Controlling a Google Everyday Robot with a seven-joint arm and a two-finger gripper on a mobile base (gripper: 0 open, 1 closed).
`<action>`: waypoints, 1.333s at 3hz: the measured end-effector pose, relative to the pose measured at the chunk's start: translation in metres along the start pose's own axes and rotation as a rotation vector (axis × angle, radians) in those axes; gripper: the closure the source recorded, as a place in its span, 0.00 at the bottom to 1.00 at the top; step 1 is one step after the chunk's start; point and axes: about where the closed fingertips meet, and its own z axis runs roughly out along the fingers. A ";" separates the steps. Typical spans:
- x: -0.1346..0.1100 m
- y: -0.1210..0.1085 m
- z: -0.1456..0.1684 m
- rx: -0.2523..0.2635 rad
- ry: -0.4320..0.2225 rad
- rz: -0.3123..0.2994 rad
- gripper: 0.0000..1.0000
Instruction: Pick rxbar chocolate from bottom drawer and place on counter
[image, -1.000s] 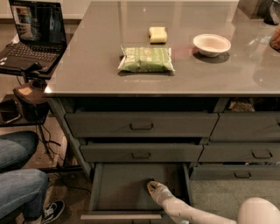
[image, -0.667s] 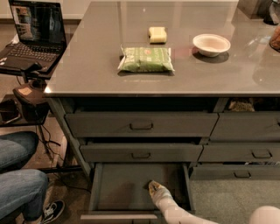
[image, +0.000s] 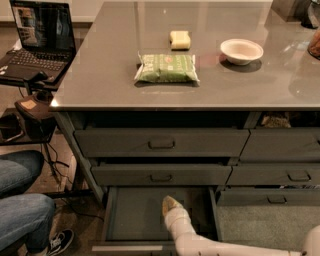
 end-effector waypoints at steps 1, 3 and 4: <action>-0.003 0.012 -0.022 -0.006 0.037 -0.048 0.81; -0.002 0.012 -0.022 -0.007 0.037 -0.048 0.35; -0.002 0.012 -0.022 -0.007 0.037 -0.048 0.12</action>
Offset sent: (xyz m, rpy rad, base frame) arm -0.0233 0.0046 0.0056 -0.0580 0.0152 0.0023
